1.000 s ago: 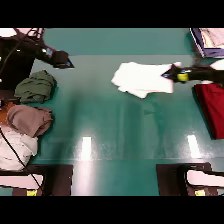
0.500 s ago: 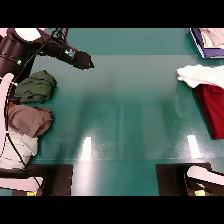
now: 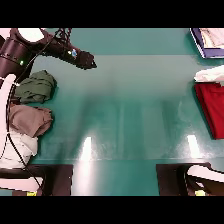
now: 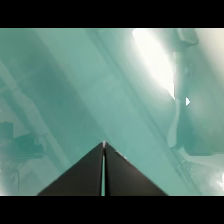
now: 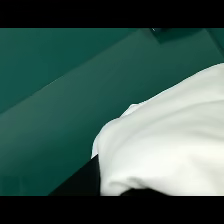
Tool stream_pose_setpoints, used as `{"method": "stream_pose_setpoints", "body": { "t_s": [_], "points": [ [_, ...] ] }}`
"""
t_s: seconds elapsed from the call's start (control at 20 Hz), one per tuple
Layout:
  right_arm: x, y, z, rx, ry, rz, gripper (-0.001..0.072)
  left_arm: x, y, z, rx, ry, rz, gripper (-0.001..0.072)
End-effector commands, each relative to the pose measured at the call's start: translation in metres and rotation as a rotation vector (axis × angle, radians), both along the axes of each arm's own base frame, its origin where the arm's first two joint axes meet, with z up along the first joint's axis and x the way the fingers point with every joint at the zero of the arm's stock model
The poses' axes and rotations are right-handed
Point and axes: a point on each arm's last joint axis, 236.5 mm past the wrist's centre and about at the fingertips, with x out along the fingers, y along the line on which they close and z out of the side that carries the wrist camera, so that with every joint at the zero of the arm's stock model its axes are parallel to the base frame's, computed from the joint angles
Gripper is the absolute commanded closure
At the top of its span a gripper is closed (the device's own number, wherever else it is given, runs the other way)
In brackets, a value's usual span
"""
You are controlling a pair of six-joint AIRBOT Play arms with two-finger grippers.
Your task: Fold the shirts.
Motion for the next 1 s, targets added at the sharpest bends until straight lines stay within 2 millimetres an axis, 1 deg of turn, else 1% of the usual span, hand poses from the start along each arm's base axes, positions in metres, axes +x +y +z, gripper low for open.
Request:
{"method": "stream_pose_setpoints", "body": {
  "t_s": [0.0,0.15,0.25,0.35,0.4,0.45,0.55,0.6,0.7,0.75,0.85,0.9,0.95],
  "points": [
    [-0.021,0.0,0.009,-0.008,0.035,0.008,0.0693,-0.002,0.0,-0.002,0.005,0.009,-0.005,0.0685],
    [-0.054,-0.012,0.009,-0.055,0.12,-0.062,0.0693,-0.001,0.0,-0.002,0.007,0.007,-0.004,0.0685],
    [-0.078,-0.02,0.002,-0.062,0.197,-0.129,0.0692,-0.001,0.001,-0.002,0.008,0.006,-0.005,0.0685],
    [-0.104,-0.02,-0.019,-0.045,0.288,-0.168,0.0691,-0.001,0.001,-0.002,0.011,0.001,-0.01,0.0685],
    [-0.119,-0.019,-0.034,-0.033,0.345,-0.185,0.069,-0.001,0.001,-0.002,0.012,0.001,-0.01,0.0685],
    [-0.137,-0.02,-0.05,-0.027,0.409,-0.207,0.069,-0.001,0.001,-0.003,0.014,0.001,-0.009,0.0685],
    [-0.178,-0.025,-0.078,-0.033,0.548,-0.273,0.0685,-0.001,0.002,-0.003,0.02,-0.007,-0.017,0.0685],
    [-0.195,-0.028,-0.088,-0.04,0.596,-0.298,0.0642,-0.001,0.002,-0.003,0.025,-0.016,-0.027,0.0685],
    [-0.222,-0.03,-0.104,-0.031,0.653,-0.345,0.0233,-0.001,0.002,-0.003,0.026,-0.016,-0.026,0.0685],
    [-0.235,-0.03,-0.111,-0.017,0.676,-0.367,0.0178,-0.001,0.002,-0.003,0.026,-0.016,-0.026,0.0685],
    [-0.248,-0.027,-0.119,0.015,0.681,-0.4,0.0178,-0.001,0.002,-0.003,0.026,-0.016,-0.026,0.0685],
    [-0.25,-0.026,-0.119,0.033,0.672,-0.424,0.0179,-0.001,0.002,-0.003,0.026,-0.016,-0.026,0.0685],
    [-0.243,-0.022,-0.114,0.055,0.634,-0.436,0.018,-0.001,0.002,-0.003,0.025,-0.017,-0.026,0.0685]
  ]
}}
